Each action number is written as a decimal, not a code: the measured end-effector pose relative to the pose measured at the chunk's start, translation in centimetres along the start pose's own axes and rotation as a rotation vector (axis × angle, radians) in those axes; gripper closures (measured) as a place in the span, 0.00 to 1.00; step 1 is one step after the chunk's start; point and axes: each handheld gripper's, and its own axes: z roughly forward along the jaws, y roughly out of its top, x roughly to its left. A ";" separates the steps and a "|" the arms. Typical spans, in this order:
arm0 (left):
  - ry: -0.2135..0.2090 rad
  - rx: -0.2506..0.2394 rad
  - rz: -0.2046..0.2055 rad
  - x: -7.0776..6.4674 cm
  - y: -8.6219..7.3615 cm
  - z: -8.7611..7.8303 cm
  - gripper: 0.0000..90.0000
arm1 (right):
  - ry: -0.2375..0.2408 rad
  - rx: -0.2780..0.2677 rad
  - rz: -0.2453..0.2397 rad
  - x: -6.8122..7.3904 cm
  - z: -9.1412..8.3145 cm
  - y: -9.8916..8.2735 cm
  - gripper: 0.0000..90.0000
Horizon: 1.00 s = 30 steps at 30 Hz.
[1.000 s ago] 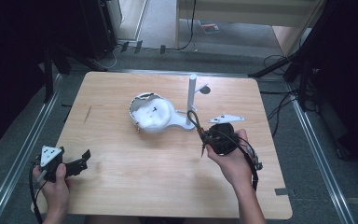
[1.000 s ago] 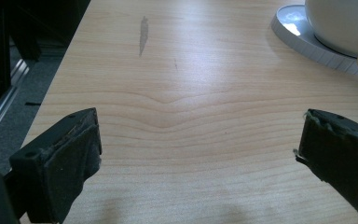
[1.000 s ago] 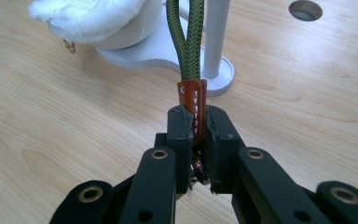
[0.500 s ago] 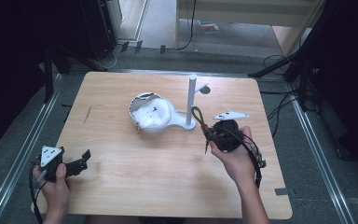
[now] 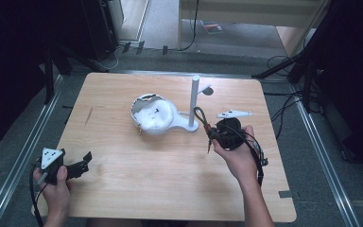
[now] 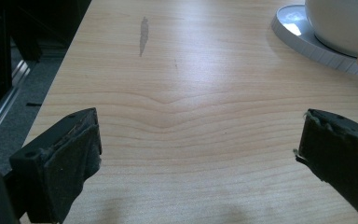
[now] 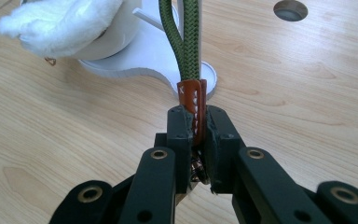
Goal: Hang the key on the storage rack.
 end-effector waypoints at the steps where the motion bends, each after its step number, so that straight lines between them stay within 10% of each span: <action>1: 0.000 0.000 0.000 0.0 0.0 0.0 0.00 | 0.001 0.000 0.000 0.0 0.1 0.0 0.92; 30: 0.000 -0.001 0.001 0.0 0.0 0.0 0.00 | -0.024 -0.002 0.024 -0.2 1.4 -0.4 0.88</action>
